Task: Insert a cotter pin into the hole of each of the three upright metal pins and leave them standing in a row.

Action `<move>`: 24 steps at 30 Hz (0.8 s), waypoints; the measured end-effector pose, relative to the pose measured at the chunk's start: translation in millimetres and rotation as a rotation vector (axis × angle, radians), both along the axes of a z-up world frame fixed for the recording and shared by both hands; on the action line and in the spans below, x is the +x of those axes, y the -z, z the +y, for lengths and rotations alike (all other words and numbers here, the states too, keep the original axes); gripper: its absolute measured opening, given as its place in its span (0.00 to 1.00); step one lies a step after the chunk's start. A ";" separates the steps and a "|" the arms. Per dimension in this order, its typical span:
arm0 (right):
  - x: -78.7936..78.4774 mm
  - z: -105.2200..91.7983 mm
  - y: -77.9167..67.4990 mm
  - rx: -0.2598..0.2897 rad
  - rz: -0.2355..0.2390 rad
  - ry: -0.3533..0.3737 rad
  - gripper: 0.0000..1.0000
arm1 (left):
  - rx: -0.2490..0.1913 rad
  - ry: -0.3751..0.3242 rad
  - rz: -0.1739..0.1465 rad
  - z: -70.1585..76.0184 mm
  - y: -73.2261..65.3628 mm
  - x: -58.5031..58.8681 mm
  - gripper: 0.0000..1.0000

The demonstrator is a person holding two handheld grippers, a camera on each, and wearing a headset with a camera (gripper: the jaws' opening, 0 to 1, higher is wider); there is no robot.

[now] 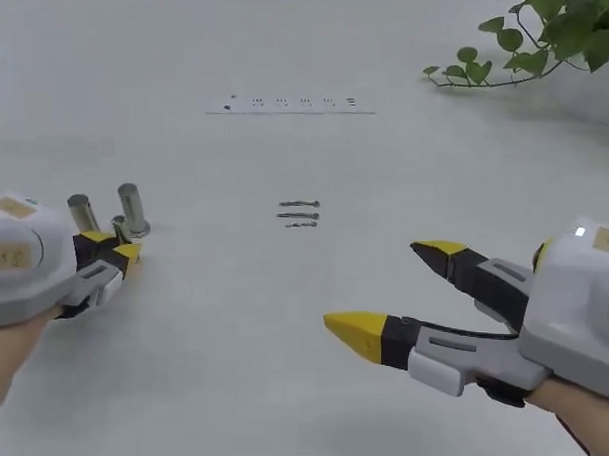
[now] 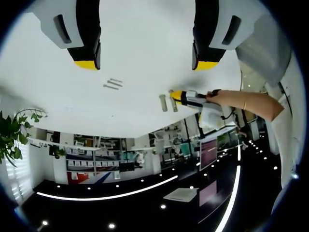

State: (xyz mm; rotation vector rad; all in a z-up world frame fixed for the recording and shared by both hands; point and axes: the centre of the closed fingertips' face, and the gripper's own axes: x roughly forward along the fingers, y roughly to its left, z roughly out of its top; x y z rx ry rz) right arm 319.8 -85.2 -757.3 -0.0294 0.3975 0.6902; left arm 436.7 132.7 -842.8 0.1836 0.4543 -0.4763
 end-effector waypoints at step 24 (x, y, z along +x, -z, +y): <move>-0.3 4.8 1.7 -0.004 0.006 -0.011 0.79 | -0.043 0.215 -0.006 -37.5 0.7 -20.9 0.07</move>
